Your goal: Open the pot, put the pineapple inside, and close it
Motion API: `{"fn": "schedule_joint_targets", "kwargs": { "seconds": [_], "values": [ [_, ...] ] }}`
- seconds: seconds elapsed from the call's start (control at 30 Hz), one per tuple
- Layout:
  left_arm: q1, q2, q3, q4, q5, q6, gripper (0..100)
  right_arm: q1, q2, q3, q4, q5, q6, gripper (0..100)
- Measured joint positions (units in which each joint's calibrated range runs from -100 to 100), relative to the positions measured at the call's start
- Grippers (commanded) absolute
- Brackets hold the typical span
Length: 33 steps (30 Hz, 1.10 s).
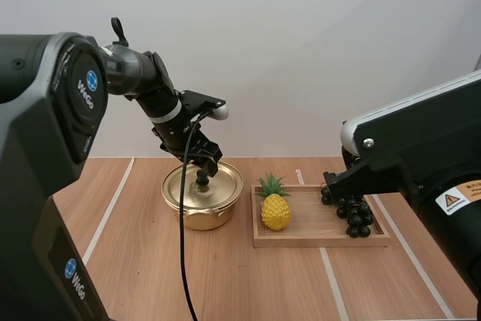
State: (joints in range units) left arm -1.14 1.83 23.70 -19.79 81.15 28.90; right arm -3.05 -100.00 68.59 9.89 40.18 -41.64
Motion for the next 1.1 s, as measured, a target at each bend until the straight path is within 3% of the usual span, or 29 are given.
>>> {"fn": "schedule_joint_targets", "kwargs": {
  "seconds": [1.1],
  "values": [
    [0.0,5.2,0.0,-0.4,0.7,1.9,100,0.0,0.0,0.0,-0.5,0.0,0.1,100]
  ]
}}
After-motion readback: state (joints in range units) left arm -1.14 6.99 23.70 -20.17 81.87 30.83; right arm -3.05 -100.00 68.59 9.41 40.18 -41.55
